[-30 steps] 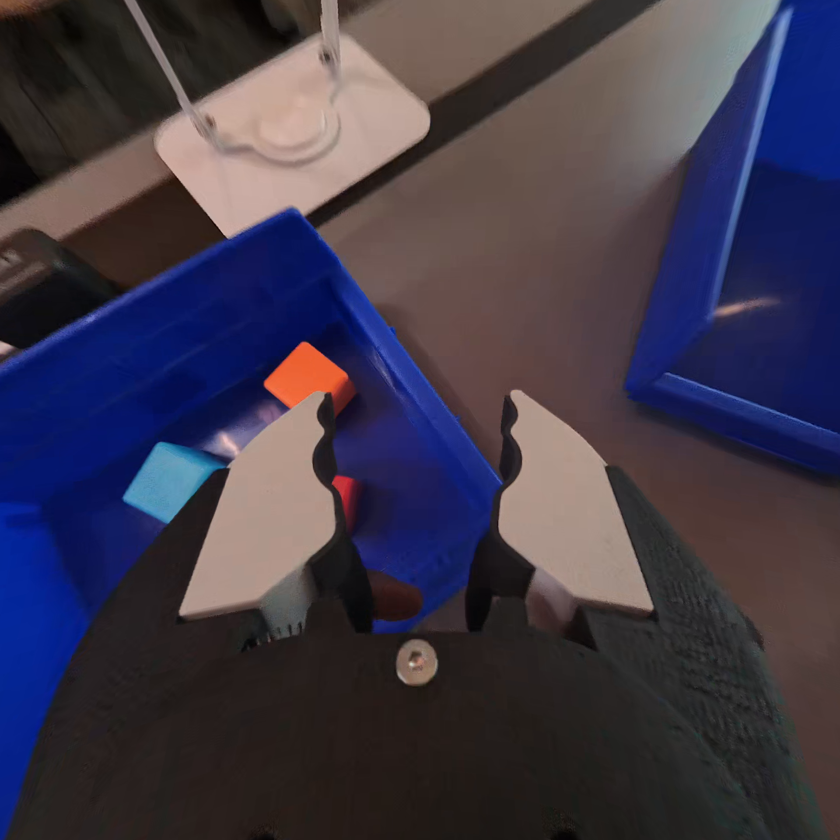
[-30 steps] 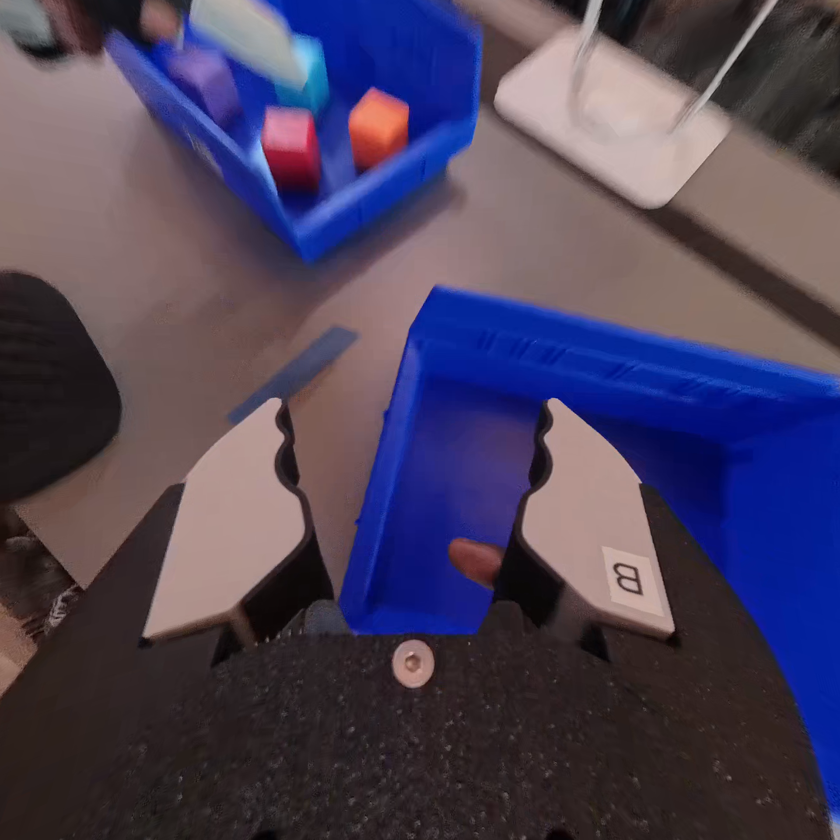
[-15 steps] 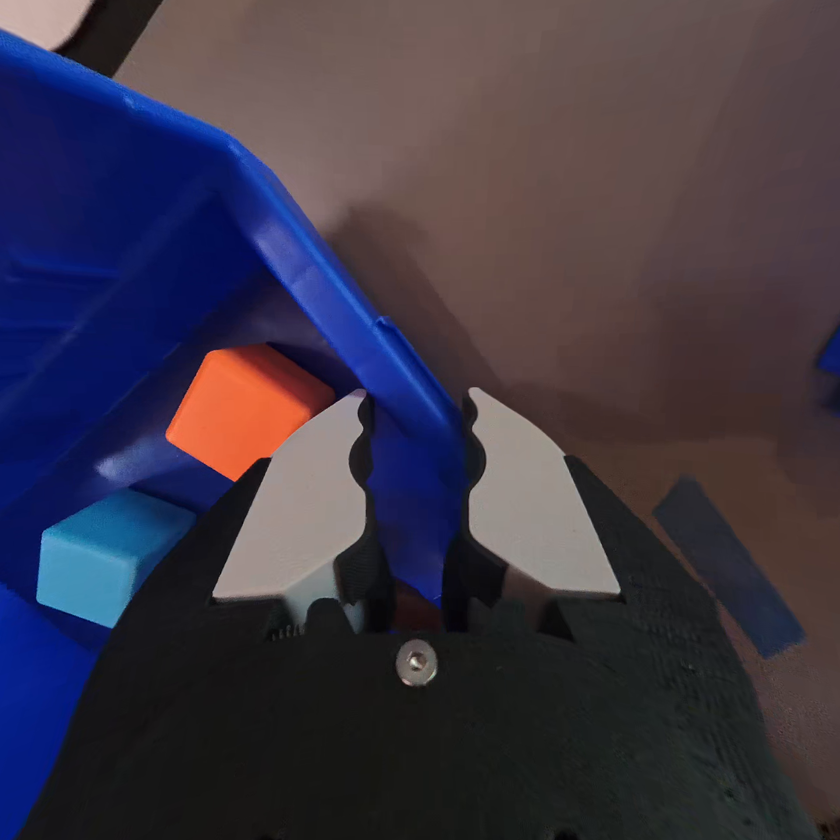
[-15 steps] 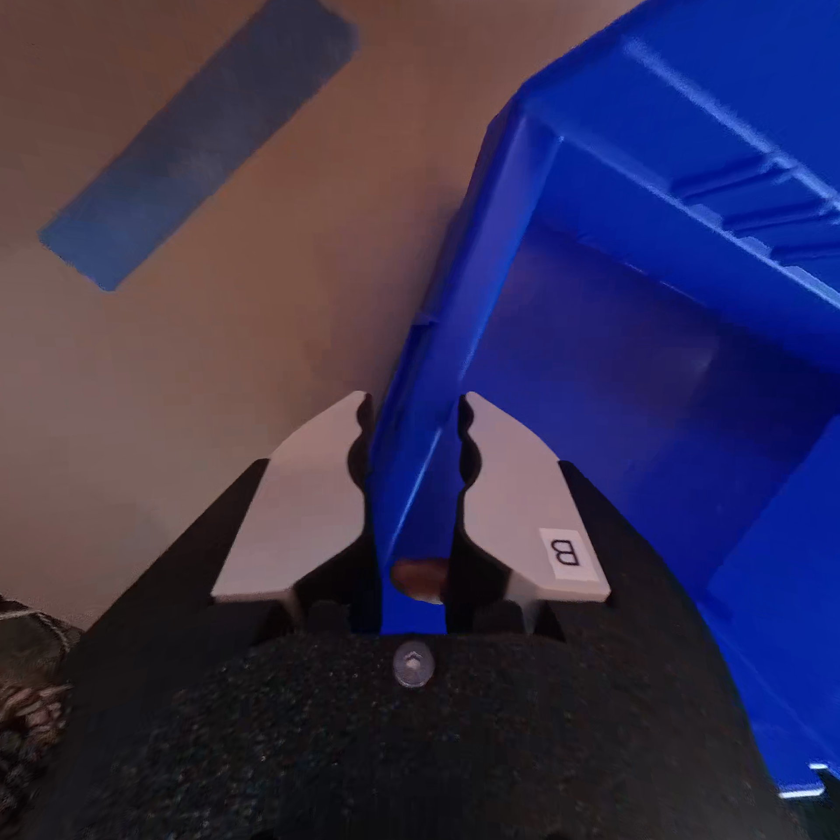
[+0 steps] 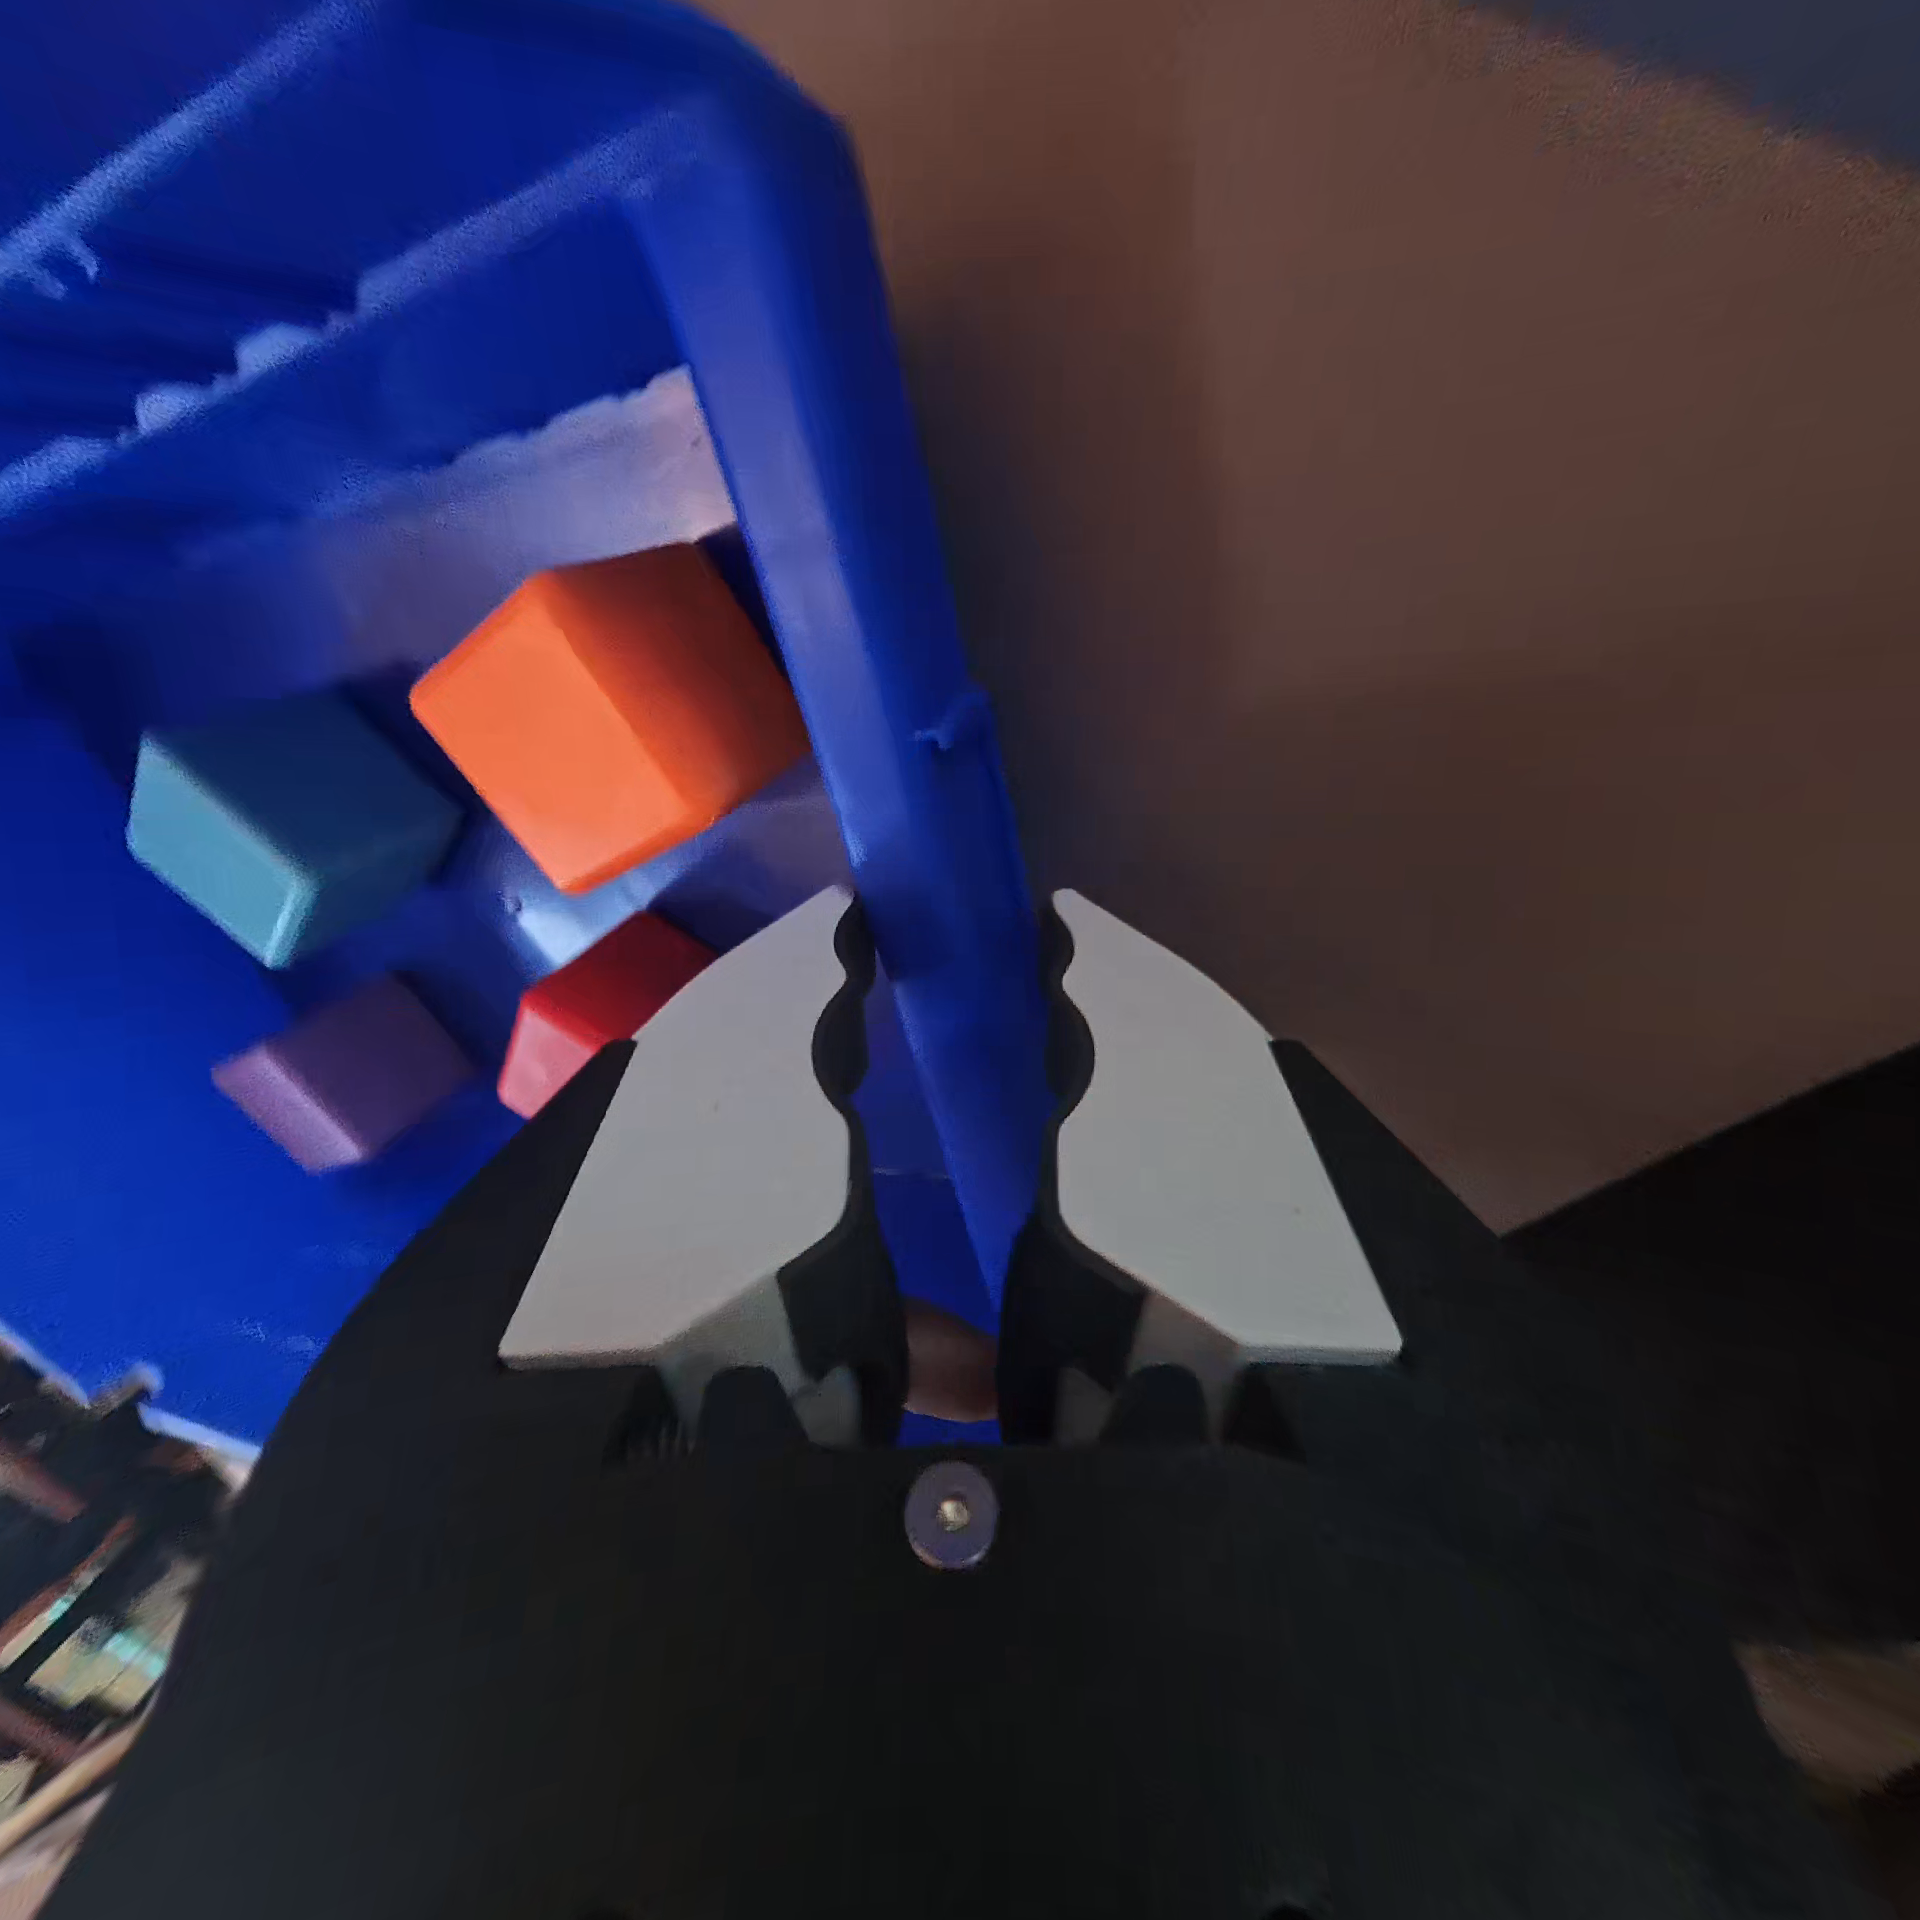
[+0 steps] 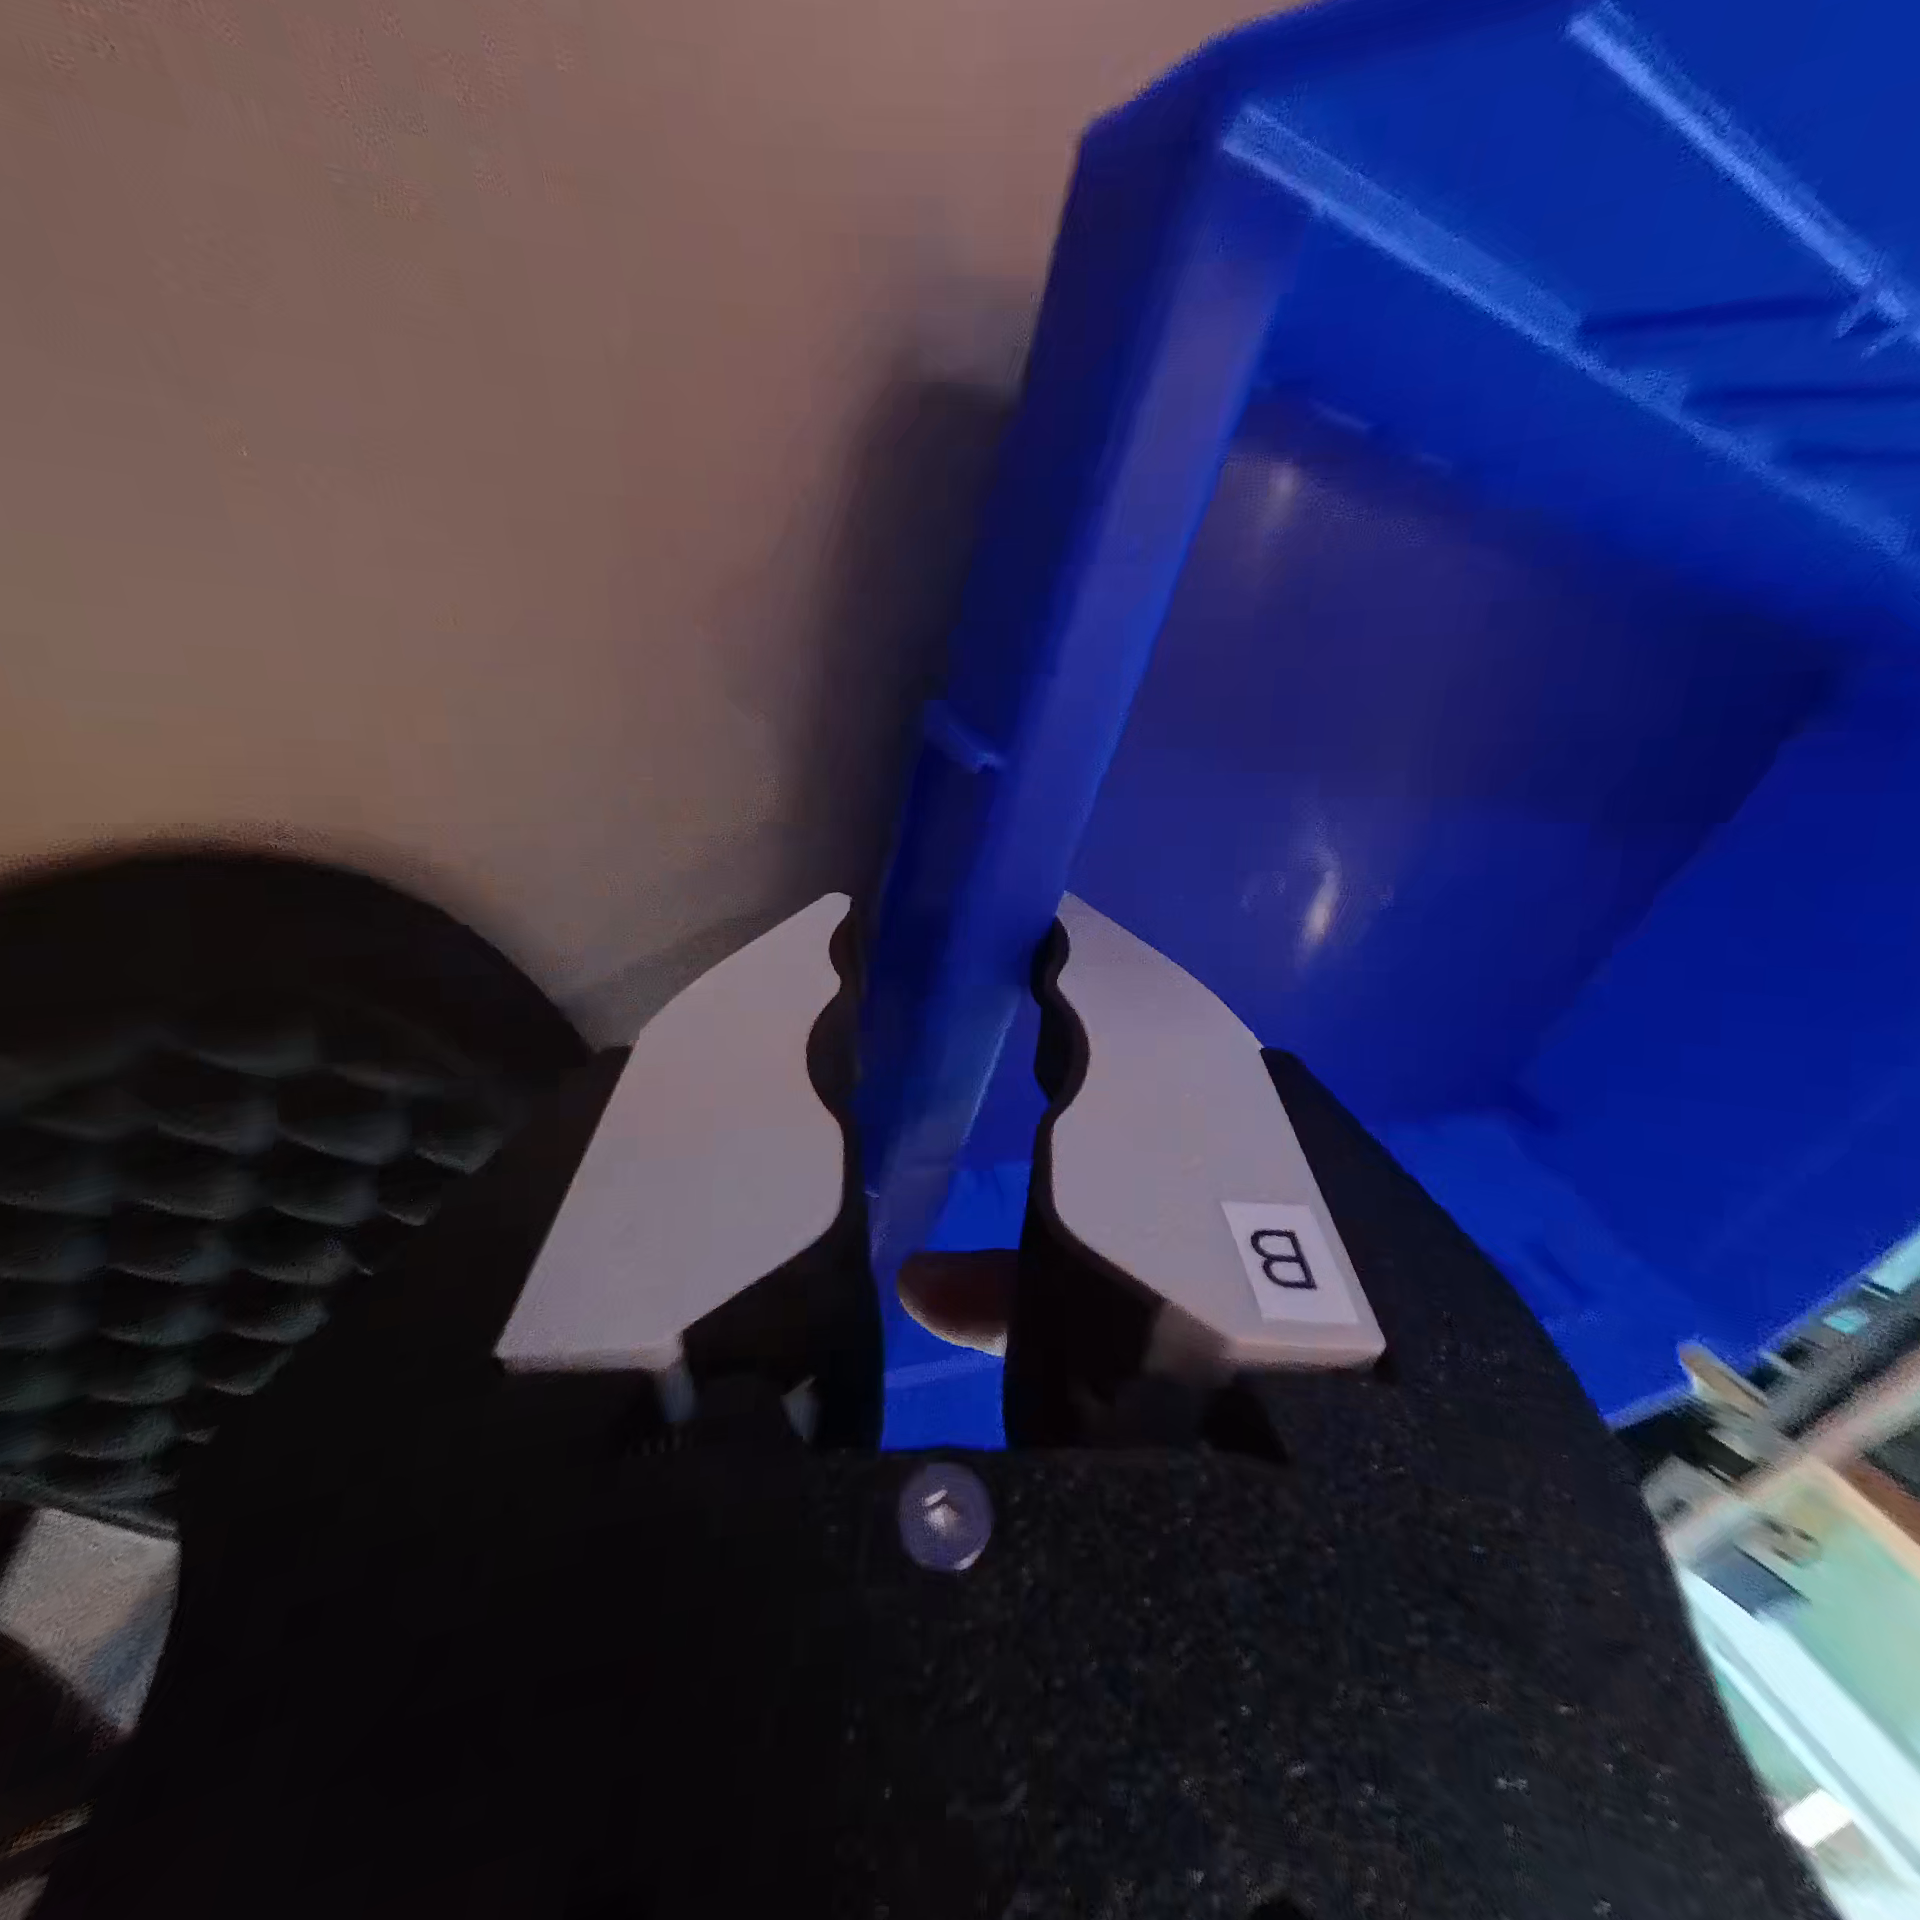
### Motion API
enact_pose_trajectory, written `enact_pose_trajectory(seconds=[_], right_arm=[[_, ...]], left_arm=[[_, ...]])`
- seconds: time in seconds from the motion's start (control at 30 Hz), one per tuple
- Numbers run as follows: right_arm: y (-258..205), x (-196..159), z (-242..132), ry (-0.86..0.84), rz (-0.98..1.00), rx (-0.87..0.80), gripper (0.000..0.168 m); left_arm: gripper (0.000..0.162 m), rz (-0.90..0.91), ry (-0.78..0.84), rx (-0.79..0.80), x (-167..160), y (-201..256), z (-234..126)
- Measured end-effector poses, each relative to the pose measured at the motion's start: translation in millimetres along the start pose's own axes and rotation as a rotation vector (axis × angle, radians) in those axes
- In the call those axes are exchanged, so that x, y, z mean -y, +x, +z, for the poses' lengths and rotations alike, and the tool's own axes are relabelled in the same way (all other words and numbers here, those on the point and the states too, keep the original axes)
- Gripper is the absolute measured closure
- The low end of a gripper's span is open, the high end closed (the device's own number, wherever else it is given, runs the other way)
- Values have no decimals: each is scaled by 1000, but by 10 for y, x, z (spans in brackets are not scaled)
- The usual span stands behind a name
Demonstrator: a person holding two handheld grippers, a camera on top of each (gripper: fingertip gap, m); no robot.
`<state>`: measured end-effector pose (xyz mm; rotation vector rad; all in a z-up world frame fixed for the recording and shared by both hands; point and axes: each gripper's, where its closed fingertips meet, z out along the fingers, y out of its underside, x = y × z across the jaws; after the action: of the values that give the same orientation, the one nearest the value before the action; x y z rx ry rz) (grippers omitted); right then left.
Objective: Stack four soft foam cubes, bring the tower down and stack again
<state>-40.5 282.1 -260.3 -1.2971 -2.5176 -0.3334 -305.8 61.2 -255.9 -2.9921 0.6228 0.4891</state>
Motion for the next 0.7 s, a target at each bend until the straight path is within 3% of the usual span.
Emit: enact_pose_trajectory(seconds=[0.2, 0.4, 0.7], right_arm=[[159, -684, 99, -108, -106, -116, 140], [90, -1027, 104, -72, -101, -115, 139], [-57, -1267, 62, -82, -58, -121, 139]], left_arm=[[131, -35, -36, 111, -720, 258, -61], [129, -31, -56, 88, -1271, 568, -156], [130, -131, 3, 112, -1599, 755, -208]])
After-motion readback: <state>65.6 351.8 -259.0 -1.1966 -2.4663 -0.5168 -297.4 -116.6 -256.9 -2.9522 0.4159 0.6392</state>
